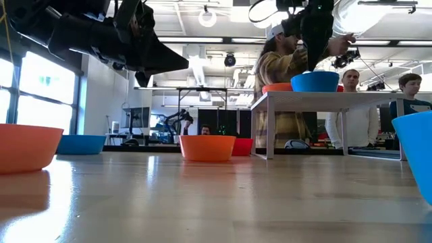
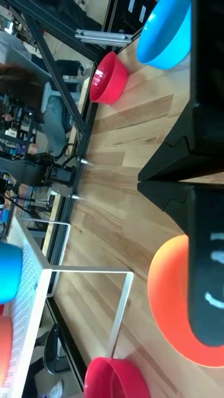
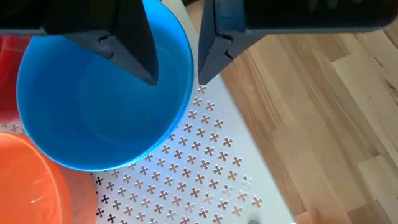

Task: Pick & Place Mini bowls
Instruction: Stack the orange bowl on the stacked orange bowls on the shelf

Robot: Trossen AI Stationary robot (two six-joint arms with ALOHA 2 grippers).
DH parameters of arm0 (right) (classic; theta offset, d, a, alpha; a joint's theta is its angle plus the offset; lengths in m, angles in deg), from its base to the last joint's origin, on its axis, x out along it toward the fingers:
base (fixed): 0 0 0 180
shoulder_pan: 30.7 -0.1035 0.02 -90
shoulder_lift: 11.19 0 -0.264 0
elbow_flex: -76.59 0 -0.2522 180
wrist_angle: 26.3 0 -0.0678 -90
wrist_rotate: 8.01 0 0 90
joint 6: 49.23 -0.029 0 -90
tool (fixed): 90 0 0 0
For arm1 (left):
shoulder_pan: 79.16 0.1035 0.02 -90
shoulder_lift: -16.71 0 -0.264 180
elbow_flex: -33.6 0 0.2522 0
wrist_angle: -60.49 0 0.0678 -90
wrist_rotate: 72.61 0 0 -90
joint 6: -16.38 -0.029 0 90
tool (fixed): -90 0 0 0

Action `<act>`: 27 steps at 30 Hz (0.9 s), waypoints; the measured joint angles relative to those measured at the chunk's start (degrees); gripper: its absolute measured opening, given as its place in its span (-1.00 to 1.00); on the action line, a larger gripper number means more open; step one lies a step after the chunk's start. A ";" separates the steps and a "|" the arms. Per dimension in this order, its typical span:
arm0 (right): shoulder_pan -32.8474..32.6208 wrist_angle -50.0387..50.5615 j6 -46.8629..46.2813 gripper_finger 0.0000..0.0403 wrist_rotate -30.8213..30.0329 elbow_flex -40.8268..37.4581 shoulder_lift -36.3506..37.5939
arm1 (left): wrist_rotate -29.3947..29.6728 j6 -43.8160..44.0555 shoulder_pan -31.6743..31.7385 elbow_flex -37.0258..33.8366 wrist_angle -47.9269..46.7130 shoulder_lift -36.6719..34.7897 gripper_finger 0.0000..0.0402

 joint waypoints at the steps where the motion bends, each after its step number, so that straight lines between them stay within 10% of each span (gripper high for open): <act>1: 0.00 -0.09 0.01 -0.47 0.04 0.00 0.16 | 0.00 0.00 0.00 0.00 0.00 0.00 -1.00; 13: -4.29 -14.22 -1.18 -0.91 4.07 -8.71 14.08 | 0.00 -1.23 0.00 0.00 0.00 0.00 -1.00; 27: -28.83 -47.35 -10.74 -0.97 -5.12 -36.41 27.88 | 0.70 1.56 0.02 0.07 -3.24 0.02 -1.00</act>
